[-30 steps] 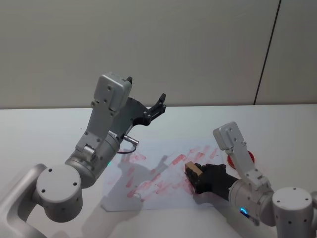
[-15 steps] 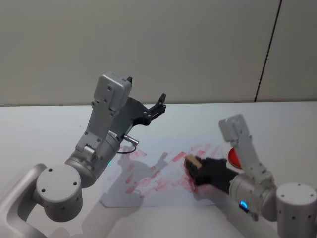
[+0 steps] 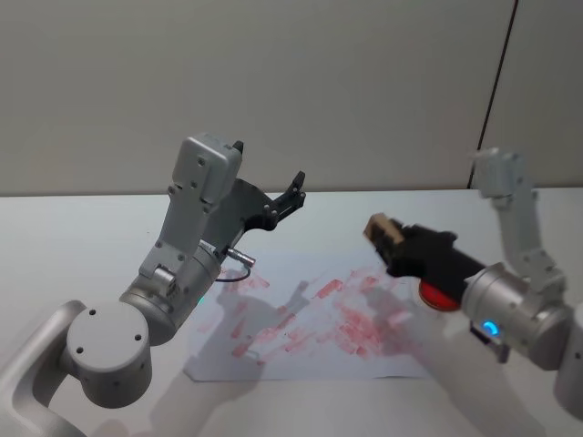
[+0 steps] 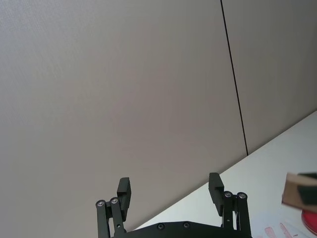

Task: Use the one hand to pick up the stamp and affix it onto the A4 paper.

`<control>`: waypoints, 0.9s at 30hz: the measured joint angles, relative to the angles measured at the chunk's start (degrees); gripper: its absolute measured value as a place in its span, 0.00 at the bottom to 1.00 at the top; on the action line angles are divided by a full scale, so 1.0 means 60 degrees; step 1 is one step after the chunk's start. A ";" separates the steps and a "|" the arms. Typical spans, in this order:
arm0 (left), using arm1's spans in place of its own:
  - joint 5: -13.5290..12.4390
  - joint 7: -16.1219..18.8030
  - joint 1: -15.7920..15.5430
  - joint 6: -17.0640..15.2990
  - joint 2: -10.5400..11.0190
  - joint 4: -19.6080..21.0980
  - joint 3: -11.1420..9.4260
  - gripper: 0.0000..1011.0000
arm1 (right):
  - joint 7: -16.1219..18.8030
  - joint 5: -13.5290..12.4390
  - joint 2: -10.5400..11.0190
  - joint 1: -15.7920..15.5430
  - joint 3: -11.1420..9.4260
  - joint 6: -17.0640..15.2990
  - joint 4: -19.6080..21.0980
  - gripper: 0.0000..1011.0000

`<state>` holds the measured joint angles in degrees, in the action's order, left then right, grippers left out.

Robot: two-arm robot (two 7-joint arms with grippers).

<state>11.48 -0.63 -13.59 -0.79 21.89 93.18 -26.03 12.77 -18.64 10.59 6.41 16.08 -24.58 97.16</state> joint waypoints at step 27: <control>0.0000 0.0000 0.0000 0.0000 0.0000 0.0000 0.0000 0.99 | -0.1054 0.0465 0.0951 -0.0455 -0.0685 0.0192 0.0006 0.21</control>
<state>11.48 -0.63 -13.59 -0.80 21.89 93.18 -26.02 6.45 -15.85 16.30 3.67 11.97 -23.42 97.19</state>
